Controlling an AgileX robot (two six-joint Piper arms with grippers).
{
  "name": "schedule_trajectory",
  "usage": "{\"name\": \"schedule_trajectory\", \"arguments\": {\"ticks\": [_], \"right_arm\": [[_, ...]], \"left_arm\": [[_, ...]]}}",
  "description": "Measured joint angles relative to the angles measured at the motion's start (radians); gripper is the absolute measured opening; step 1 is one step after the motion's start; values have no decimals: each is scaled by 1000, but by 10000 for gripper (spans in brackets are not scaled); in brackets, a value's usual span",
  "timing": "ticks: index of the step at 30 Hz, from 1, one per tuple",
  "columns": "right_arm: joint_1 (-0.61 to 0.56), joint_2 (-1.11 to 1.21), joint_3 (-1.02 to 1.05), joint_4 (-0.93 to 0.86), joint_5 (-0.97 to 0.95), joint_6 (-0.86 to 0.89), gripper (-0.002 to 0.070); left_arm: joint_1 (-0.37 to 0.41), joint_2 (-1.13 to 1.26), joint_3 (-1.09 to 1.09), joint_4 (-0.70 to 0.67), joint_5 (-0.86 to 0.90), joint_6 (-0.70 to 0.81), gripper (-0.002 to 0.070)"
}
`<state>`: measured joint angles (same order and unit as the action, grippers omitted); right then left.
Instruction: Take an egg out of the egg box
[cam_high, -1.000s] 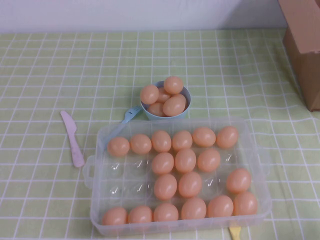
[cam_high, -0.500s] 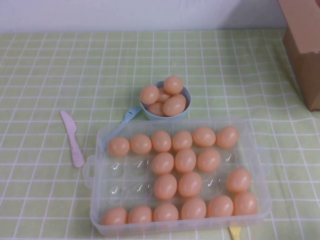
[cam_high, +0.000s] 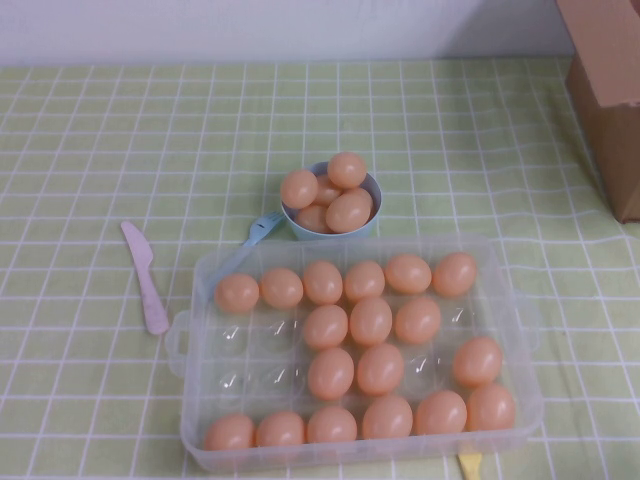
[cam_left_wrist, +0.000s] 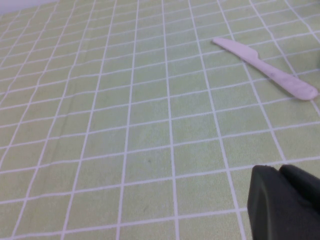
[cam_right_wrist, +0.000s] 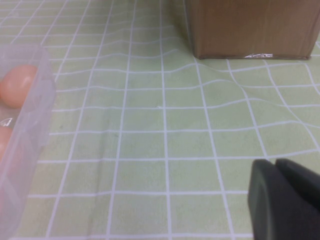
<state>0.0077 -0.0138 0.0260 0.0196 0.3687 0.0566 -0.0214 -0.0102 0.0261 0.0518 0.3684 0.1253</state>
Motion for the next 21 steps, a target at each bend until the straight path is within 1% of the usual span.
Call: {"name": "schedule_trajectory", "arguments": {"ticks": [6, 9, 12, 15, 17, 18, 19, 21], "right_arm": [[0, 0, 0, 4, 0, 0, -17], [0, 0, 0, 63, -3, 0, -17], [0, 0, 0, 228, -34, 0, -17], [0, 0, 0, 461, -100, 0, -17], [0, 0, 0, 665, -161, 0, -17], [0, 0, 0, 716, -176, 0, -17], [0, 0, 0, 804, -200, 0, -17], [0, 0, 0, 873, -219, 0, -17]], "left_arm": [[0, 0, 0, 0, 0, 0, -5], [0, 0, 0, 0, 0, 0, -5], [0, 0, 0, 0, 0, 0, -5], [0, 0, 0, 0, 0, 0, -5], [0, 0, 0, 0, 0, 0, -5], [0, 0, 0, 0, 0, 0, -5], [0, 0, 0, 0, 0, 0, -5], [0, 0, 0, 0, 0, 0, -5]]}}
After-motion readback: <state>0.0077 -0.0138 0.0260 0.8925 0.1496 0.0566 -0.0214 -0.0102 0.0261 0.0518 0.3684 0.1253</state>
